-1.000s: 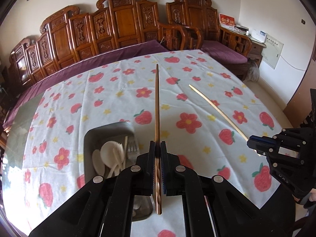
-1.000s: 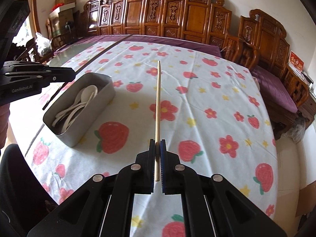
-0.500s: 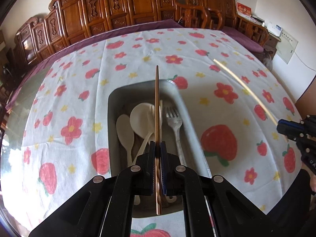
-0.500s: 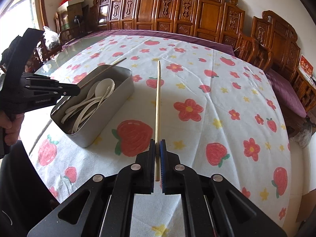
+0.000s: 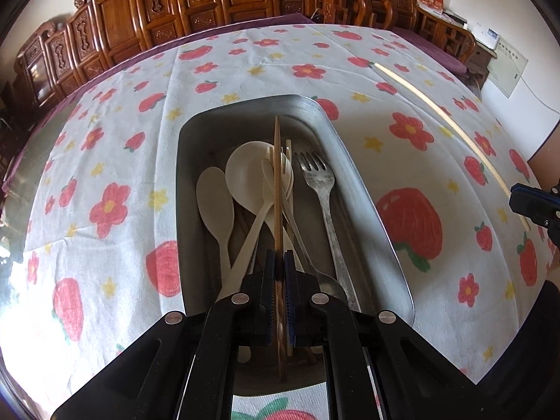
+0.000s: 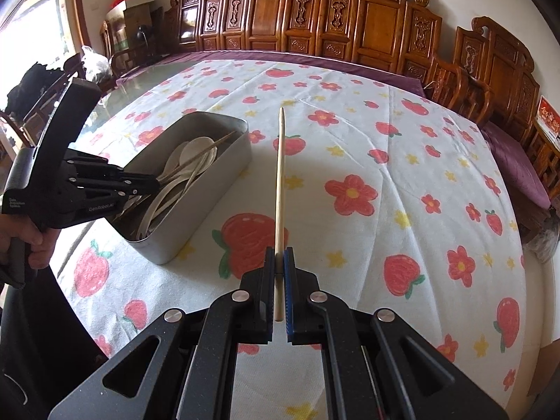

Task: Organize utensils
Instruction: 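Carry the chopstick into the tray and open the left gripper, then lower the held chopstick into the tray and open the right gripper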

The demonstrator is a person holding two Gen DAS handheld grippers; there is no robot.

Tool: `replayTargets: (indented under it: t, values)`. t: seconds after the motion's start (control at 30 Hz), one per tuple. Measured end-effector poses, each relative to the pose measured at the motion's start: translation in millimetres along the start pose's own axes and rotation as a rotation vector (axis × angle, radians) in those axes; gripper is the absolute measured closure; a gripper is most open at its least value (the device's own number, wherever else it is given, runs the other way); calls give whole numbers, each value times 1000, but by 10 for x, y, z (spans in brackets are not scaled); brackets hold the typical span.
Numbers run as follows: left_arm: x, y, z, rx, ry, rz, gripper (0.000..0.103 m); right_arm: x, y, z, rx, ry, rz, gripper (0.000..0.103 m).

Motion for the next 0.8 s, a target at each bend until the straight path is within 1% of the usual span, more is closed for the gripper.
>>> replayTargets:
  t: [0.17,0.23,0.3,0.33,0.47,0.6,0.8]
  values:
    - [30,5,19,10,-7,-7,98,-30,56,113,1,15,-5,97]
    - [77,20,34,10,-7,-16,96,-53,94,166,-2,24,-9,97]
    - [160,44,75,18,-7,-38,86,-80,138,238,-7,36,-14,97]
    - [192,56,97,20,-6,-48,84,-89,157,273,-9,42,-15,97]
    - [359,109,227,33,16,-93,83,-172,227,445,-27,75,-16,97]
    - [516,162,381,55,57,-141,83,-272,260,626,-34,99,-7,97]
    - [680,211,580,87,81,-179,83,-443,318,861,-61,131,13,97]
Point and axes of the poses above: each gripper's, at about its wrist camera, not at the fingertips, and x roughly against the way its jaws point, z to its left, y to its top, the point moved 2 cm from there along -x, roughly the way its jaws point, and after that the axes turned 15 degrees about -z, right-handed, at the moved point
